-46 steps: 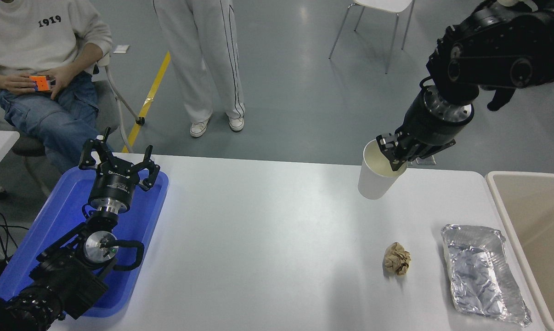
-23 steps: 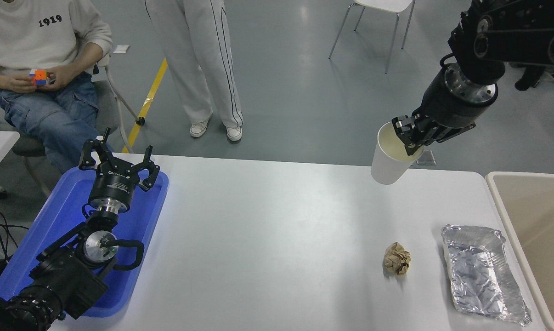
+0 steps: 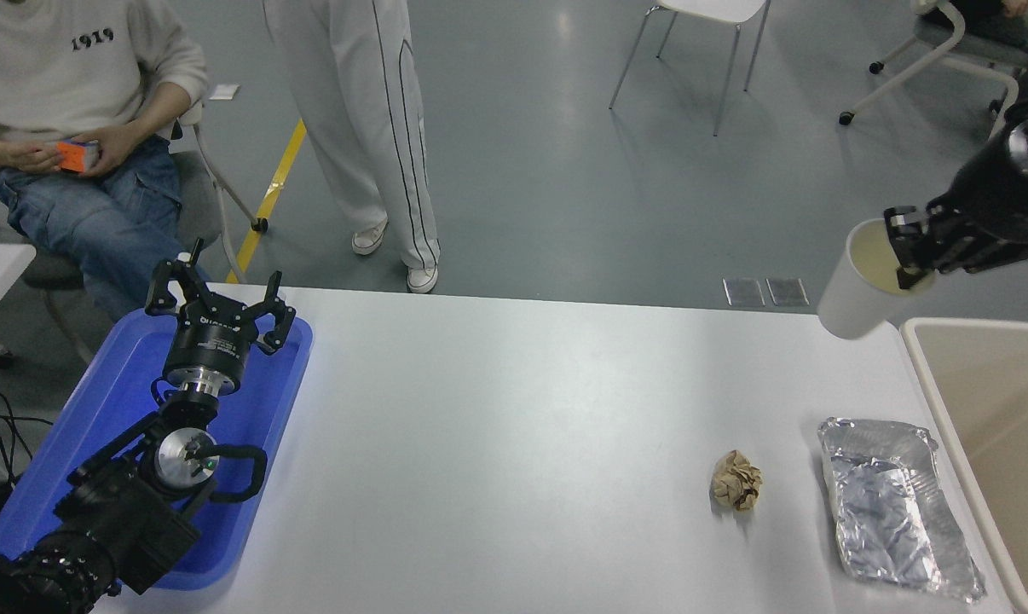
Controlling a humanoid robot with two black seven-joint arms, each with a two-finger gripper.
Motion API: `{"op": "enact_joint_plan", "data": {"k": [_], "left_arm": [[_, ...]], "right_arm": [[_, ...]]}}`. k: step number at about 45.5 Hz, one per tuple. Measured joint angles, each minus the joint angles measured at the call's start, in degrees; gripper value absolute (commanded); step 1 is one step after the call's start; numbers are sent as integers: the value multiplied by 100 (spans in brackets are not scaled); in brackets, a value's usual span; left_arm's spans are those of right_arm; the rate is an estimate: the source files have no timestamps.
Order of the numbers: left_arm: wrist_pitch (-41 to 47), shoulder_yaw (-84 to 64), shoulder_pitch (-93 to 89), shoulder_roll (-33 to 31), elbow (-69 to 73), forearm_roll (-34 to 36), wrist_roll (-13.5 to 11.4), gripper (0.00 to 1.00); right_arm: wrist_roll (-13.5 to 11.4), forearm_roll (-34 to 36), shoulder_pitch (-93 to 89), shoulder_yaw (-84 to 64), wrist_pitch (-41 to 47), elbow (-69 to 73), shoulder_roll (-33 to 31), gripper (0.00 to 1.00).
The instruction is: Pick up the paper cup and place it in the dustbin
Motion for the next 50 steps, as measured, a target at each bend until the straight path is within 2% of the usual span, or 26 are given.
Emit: {"op": "enact_joint_plan", "data": {"k": [12,27,38,50], "left_arm": [[0,0,-3,0,-2,-1,0,100],[0,0,0,2,0,-3,0,100],[0,0,-1,0,-1,-3,0,100],[-1,0,-5,-3,-8,1,1,100]], "right_arm": [[1,-420,-47,-431,0,-48,-978,0],[-2,-965,-252,-667,1,-181,-1894,0],[-3,-1153,-799,-506,1,-661,-2150,0],[-9,-1177,-2099,333,-3,-1618,-2241,0]]}}
